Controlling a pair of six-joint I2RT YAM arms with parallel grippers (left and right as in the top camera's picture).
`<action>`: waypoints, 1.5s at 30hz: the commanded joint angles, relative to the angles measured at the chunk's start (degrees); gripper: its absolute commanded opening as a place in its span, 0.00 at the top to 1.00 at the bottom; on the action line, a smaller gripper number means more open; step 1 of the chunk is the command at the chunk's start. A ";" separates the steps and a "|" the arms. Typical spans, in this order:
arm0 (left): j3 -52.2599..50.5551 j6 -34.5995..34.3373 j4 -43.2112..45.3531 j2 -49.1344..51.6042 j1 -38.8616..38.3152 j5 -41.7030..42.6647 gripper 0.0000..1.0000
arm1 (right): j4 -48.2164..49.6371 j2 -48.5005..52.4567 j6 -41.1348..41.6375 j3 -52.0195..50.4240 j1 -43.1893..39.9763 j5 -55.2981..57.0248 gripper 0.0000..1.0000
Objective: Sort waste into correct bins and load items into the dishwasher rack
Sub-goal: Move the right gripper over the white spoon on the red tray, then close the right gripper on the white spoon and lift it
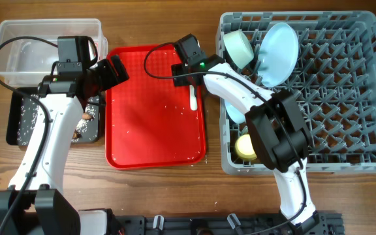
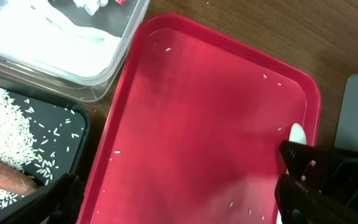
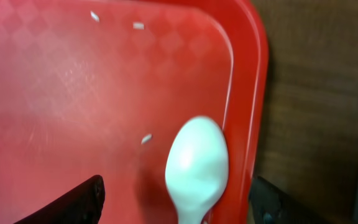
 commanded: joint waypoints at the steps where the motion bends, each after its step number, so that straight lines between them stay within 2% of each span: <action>1: 0.42 0.52 0.00 0.68 0.48 -0.74 0.00 | 1.57 -0.44 -3.87 0.48 -0.02 3.63 0.24; 3: 0.42 0.52 0.00 0.66 0.48 -0.74 0.00 | 1.90 -0.70 -4.81 1.27 -0.02 3.54 0.24; 6: 0.42 0.52 0.00 0.68 0.48 -0.74 0.00 | 1.73 -0.85 -8.28 1.27 0.04 -3.98 0.25; 12: 0.42 0.52 0.00 0.68 0.48 -0.74 0.00 | -0.46 -0.39 -7.52 0.83 0.15 -5.70 0.28; 21: 0.42 0.52 0.00 0.66 0.48 -0.74 0.00 | -1.16 3.04 1.55 -0.70 0.13 -3.76 0.32; 29: 0.42 0.52 0.00 0.68 0.48 -0.74 0.00 | -4.81 3.32 4.46 -0.70 0.26 -7.45 0.32; 39: 0.42 0.52 0.00 0.66 0.48 -0.74 0.00 | -4.33 3.32 4.24 -0.70 0.42 -8.70 0.67; 45: 0.42 0.52 0.00 0.66 0.48 -0.74 0.00 | -4.28 3.32 4.17 -0.68 0.39 -7.15 0.78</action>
